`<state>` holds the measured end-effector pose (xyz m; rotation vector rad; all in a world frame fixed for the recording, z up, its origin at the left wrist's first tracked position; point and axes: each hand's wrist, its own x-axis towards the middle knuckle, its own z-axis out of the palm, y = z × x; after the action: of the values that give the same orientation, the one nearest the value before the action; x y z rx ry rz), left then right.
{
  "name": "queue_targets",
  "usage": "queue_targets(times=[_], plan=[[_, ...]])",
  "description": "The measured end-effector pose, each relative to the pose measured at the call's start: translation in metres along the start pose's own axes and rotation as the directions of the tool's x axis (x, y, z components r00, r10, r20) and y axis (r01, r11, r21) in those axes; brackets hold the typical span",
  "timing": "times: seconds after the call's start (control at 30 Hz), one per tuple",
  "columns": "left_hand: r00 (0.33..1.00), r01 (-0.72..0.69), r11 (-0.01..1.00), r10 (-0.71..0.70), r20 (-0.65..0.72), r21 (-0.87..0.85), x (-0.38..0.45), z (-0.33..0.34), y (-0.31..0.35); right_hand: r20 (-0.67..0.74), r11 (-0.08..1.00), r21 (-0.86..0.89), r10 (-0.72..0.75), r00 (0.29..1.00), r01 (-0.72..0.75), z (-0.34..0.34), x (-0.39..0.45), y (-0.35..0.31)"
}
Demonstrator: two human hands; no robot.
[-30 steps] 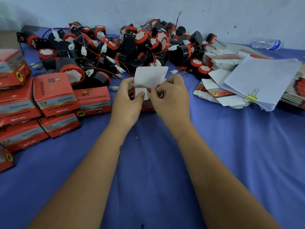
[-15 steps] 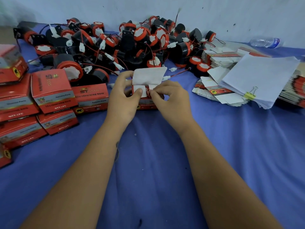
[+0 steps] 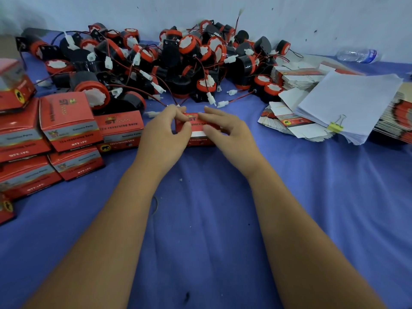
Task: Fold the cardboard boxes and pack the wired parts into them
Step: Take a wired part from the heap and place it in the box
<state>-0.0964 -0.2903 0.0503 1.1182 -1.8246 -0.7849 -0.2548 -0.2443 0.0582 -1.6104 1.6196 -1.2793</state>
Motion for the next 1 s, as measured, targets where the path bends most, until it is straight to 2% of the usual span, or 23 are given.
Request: queue_targets(times=[0.1, 0.23, 0.4, 0.53, 0.7, 0.87, 1.0], plan=[[0.991, -0.121, 0.985, 0.113, 0.07, 0.121, 0.0, -0.009, -0.002, 0.044, 0.999, -0.04, -0.007, 0.999, 0.008, -0.005, -0.001, 0.001], [0.972, -0.144, 0.973, 0.104, 0.21, 0.183, -0.001, -0.021, -0.004, 0.093, 0.994, -0.103, -0.022, 0.995, 0.032, -0.011, 0.001, 0.004], [0.962, -0.132, 0.981, 0.092, 0.259, 0.142, 0.002, -0.025, -0.007, 0.057, 0.964, -0.242, -0.1, 0.993, 0.111, -0.009, 0.002, 0.01], [0.976, -0.154, 0.978, 0.128, 0.177, 0.138, 0.003, -0.02, -0.007, -0.002, 0.913, -0.364, -0.197, 0.98, 0.183, -0.003, 0.002, 0.008], [0.983, -0.138, 0.988, 0.128, 0.129, 0.068, 0.003, -0.017, -0.008, -0.048, 0.913, -0.358, -0.228, 0.972, 0.196, 0.0, 0.0, 0.003], [0.986, -0.146, 0.989, 0.145, 0.086, 0.002, 0.002, -0.015, -0.006, -0.079, 0.943, -0.294, -0.188, 0.979, 0.157, 0.0, -0.001, -0.001], [0.988, -0.147, 0.988, 0.149, 0.043, -0.051, 0.002, -0.017, -0.003, -0.135, 0.92, -0.353, -0.232, 0.963, 0.173, 0.001, -0.002, -0.006]])
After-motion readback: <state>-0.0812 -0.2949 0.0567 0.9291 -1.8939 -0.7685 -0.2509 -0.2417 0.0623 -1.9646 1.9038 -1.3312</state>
